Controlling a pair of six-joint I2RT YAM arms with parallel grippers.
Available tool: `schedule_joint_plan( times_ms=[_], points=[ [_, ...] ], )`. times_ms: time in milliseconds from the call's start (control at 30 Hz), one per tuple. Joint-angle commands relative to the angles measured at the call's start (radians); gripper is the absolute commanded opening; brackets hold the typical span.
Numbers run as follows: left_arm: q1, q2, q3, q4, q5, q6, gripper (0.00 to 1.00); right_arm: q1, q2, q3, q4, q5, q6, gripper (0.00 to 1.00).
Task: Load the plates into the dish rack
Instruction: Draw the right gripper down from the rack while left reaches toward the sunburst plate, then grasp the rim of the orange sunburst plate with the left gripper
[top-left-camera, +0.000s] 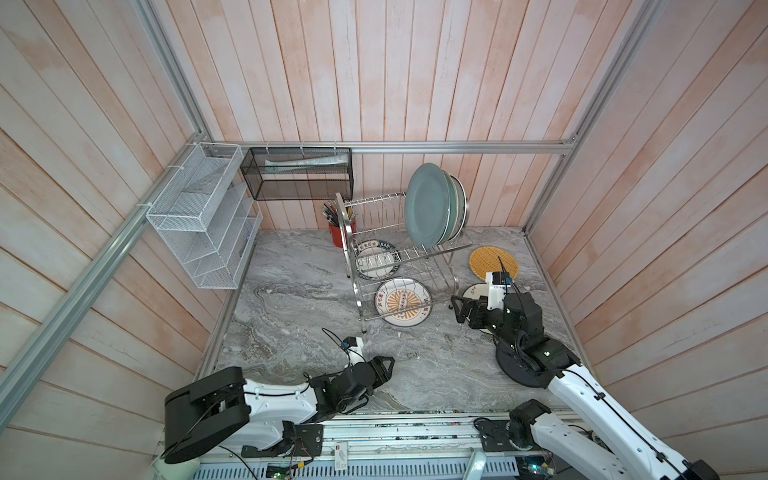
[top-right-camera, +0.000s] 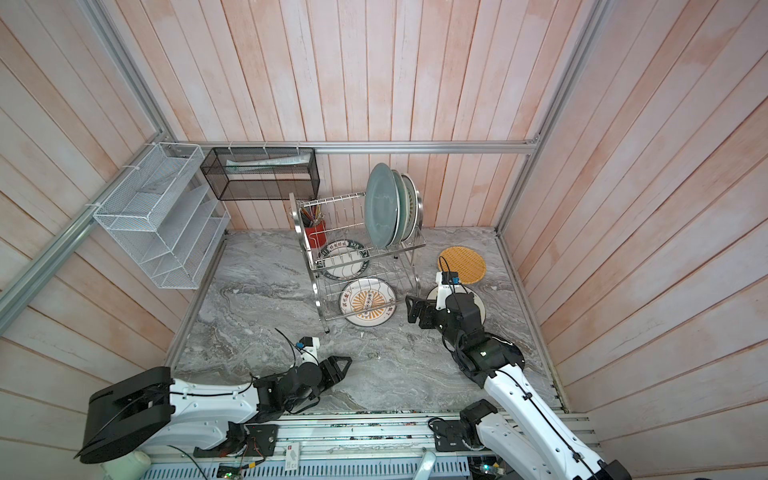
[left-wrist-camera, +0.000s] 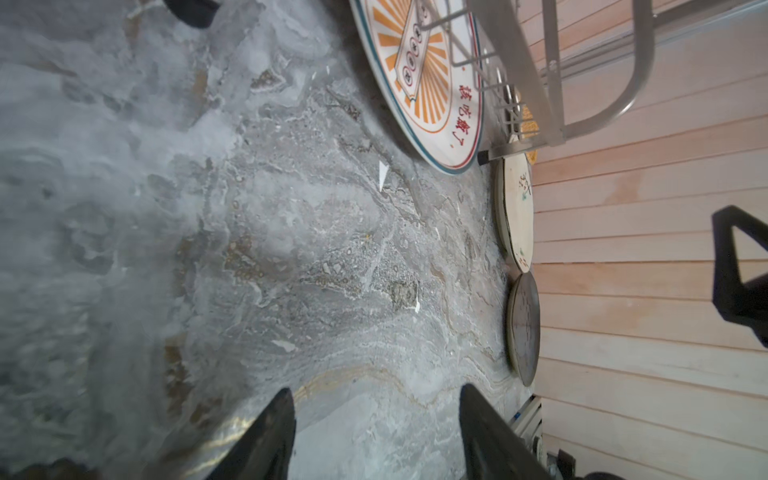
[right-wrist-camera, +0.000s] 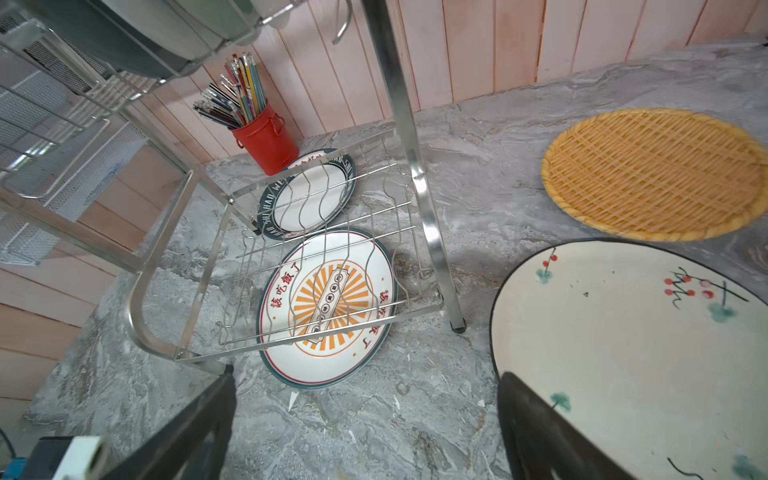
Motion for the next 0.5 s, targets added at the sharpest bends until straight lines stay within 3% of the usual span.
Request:
schedule_joint_plan(
  times_ms=[0,100,467],
  points=[
    [0.02,0.103,0.054,0.174,-0.041,-0.145,0.57,-0.005,-0.008,-0.013,0.041,-0.055,0.014,0.98],
    [0.054,0.208,0.078,0.28,-0.026,-0.175,0.51,-0.005,-0.022,-0.019,0.032,-0.077,0.021,0.98],
    [0.142,0.47,0.161,0.464,-0.03,-0.26,0.48,-0.005,-0.081,-0.057,-0.002,-0.15,0.059,0.98]
  ],
)
